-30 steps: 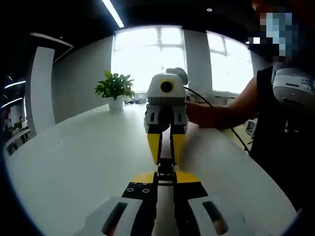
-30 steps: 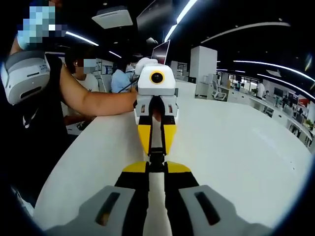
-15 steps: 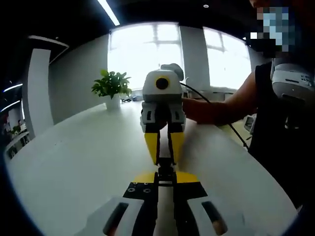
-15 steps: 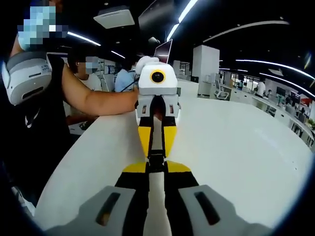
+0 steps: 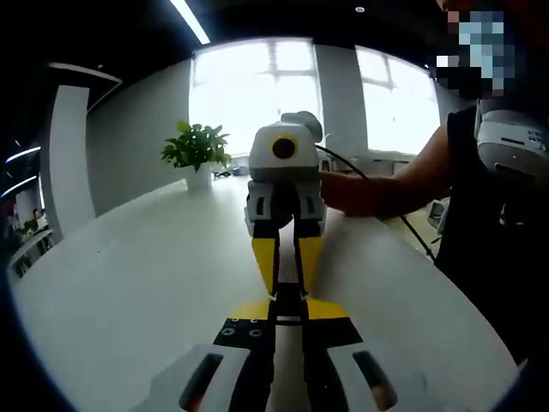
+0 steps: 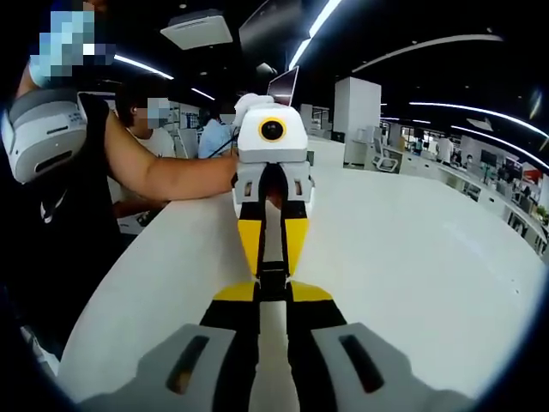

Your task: Snap the two parts of the plastic buckle together until the buckle closes and remains connected.

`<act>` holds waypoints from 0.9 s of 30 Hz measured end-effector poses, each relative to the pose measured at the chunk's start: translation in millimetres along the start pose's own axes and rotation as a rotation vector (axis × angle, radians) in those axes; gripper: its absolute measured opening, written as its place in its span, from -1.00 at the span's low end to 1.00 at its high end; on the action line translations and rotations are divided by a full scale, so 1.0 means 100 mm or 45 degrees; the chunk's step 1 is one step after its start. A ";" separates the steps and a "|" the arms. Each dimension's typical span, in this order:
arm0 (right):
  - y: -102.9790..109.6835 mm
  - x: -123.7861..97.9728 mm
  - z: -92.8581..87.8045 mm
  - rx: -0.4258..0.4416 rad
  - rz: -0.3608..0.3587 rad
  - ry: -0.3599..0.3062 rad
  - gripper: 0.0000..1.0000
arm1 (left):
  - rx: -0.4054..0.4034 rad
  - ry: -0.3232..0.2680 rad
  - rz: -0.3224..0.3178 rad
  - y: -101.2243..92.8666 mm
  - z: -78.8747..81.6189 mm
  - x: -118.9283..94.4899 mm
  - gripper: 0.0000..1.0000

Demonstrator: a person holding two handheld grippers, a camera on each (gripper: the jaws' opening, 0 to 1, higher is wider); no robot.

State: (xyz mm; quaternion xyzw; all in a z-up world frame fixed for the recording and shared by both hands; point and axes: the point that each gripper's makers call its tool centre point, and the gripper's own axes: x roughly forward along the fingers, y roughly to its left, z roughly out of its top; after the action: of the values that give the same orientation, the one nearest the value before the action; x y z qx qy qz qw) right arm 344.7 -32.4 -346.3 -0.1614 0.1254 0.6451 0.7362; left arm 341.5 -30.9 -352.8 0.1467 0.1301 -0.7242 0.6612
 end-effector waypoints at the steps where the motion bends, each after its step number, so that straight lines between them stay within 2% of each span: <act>1: 0.00 0.00 0.00 0.001 0.000 -0.001 -0.81 | -0.001 -0.001 0.000 0.00 0.00 0.00 -0.86; 20: -0.03 0.02 -0.03 0.036 0.004 0.005 -0.79 | -0.047 0.002 0.004 0.01 0.00 -0.02 -0.84; 25: -0.03 0.01 -0.01 0.010 0.002 -0.022 -0.78 | -0.052 -0.005 0.009 0.01 0.02 -0.04 -0.83; 26: -0.04 0.00 0.01 -0.006 -0.007 -0.032 -0.77 | -0.056 -0.011 0.014 0.02 0.03 -0.05 -0.83; 27: -0.05 0.00 0.00 -0.022 -0.008 -0.028 -0.64 | -0.059 -0.019 0.018 0.03 0.04 -0.06 -0.83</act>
State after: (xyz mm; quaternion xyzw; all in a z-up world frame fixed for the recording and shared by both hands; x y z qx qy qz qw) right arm 349.4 -33.1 -345.9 -0.1611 0.1111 0.6455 0.7383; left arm 345.0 -27.5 -346.9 0.1269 0.1407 -0.7174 0.6704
